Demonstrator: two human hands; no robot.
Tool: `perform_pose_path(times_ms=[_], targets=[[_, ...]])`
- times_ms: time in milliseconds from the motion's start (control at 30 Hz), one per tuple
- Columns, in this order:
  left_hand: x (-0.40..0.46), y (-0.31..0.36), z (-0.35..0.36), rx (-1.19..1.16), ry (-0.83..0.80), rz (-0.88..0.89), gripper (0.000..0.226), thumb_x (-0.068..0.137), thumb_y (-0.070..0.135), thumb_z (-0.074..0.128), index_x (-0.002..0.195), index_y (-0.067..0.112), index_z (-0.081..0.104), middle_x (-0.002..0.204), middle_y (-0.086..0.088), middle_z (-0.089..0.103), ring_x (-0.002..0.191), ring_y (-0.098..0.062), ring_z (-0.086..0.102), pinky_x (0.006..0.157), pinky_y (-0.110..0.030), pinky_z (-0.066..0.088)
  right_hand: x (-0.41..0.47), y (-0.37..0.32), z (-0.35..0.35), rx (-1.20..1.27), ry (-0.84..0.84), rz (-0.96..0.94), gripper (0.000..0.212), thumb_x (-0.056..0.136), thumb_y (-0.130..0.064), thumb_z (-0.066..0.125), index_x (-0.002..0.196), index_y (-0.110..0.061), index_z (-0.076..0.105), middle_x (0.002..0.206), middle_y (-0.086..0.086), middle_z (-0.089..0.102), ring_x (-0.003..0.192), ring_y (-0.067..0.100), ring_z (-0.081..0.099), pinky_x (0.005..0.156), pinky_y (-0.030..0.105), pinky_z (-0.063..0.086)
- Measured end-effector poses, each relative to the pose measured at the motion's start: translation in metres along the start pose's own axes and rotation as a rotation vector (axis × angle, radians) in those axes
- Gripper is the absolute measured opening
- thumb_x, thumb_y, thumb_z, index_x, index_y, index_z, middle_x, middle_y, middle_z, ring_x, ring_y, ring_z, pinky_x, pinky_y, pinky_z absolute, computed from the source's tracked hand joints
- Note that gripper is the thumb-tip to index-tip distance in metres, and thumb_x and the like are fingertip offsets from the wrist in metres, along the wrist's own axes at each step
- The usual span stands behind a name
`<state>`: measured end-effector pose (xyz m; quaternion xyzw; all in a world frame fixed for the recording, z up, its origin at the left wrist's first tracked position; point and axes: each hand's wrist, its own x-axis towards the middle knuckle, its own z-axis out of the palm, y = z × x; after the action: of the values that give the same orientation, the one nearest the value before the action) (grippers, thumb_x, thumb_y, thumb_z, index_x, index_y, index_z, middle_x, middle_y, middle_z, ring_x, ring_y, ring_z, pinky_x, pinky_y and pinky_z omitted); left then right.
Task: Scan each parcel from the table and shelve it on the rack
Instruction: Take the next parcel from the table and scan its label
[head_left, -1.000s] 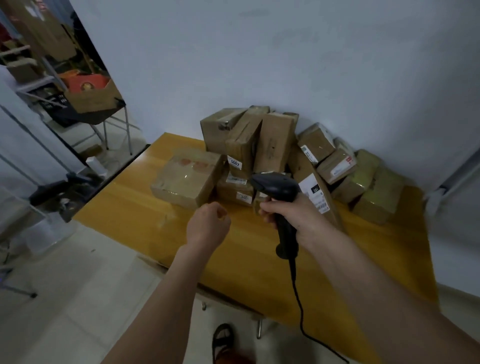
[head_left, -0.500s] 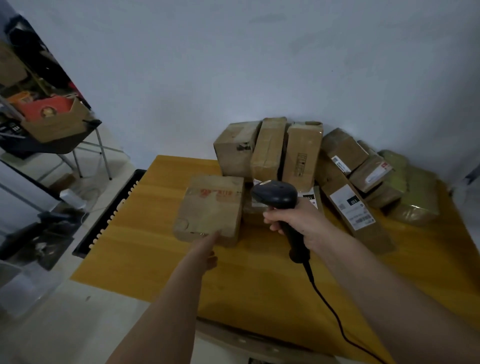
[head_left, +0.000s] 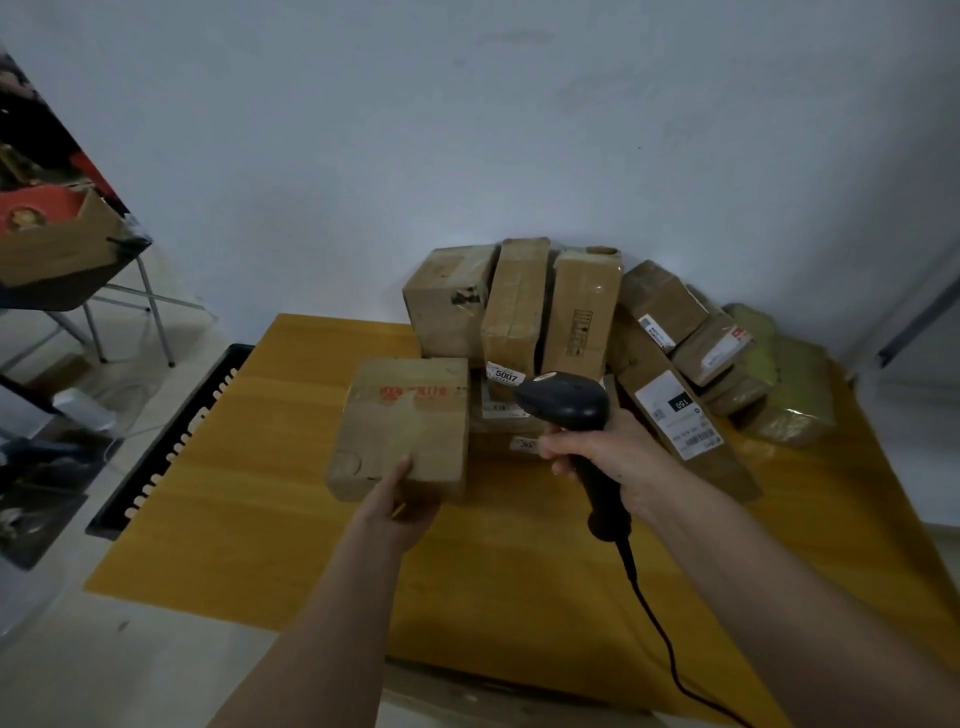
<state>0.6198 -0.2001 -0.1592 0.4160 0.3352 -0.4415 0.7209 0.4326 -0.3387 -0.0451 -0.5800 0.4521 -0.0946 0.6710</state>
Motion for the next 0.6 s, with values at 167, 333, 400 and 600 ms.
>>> perform_pose_path(times_ms=[167,333,400,600], targets=[[-0.008,-0.021,-0.026,0.166,-0.064,0.065,0.052,0.086,-0.001,0.067,0.133,0.010,0.048,0.121,-0.013,0.056,0.117,-0.033,0.054,0.098,-0.051,0.046,-0.006,0.000,-0.017,0.056,0.009,-0.017,0.009,0.078,-0.003,0.073,0.085,-0.007,0.068,0.074,0.006,0.071,0.066,0.016,0.064,0.066,0.028,0.049],[-0.015,-0.037,-0.057,0.492,-0.212,0.108,0.087,0.050,0.001,0.093,0.126,0.009,0.053,0.130,-0.015,0.058,0.112,-0.032,0.058,0.085,-0.044,0.053,-0.012,0.003,-0.033,0.091,0.015,-0.014,0.011,0.078,-0.004,0.074,0.088,-0.007,0.069,0.076,0.008,0.073,0.067,0.017,0.064,0.066,0.029,0.050],[-0.016,-0.042,-0.057,0.641,-0.228,0.116,0.101,0.042,0.005,0.093,0.133,0.009,0.049,0.134,-0.014,0.056,0.115,-0.032,0.058,0.078,-0.040,0.055,-0.015,0.007,-0.040,0.097,0.014,-0.011,0.012,0.078,-0.005,0.074,0.089,-0.006,0.069,0.077,0.008,0.073,0.065,0.015,0.064,0.065,0.028,0.050],[-0.015,-0.078,-0.028,1.005,-0.225,0.303,0.077,0.061,-0.017,0.081,0.122,0.015,0.047,0.116,-0.006,0.055,0.112,-0.029,0.054,0.082,-0.043,0.055,-0.026,0.027,-0.071,0.118,0.059,0.022,0.008,0.079,-0.005,0.075,0.084,-0.005,0.069,0.076,0.010,0.073,0.063,0.017,0.065,0.063,0.029,0.049]])
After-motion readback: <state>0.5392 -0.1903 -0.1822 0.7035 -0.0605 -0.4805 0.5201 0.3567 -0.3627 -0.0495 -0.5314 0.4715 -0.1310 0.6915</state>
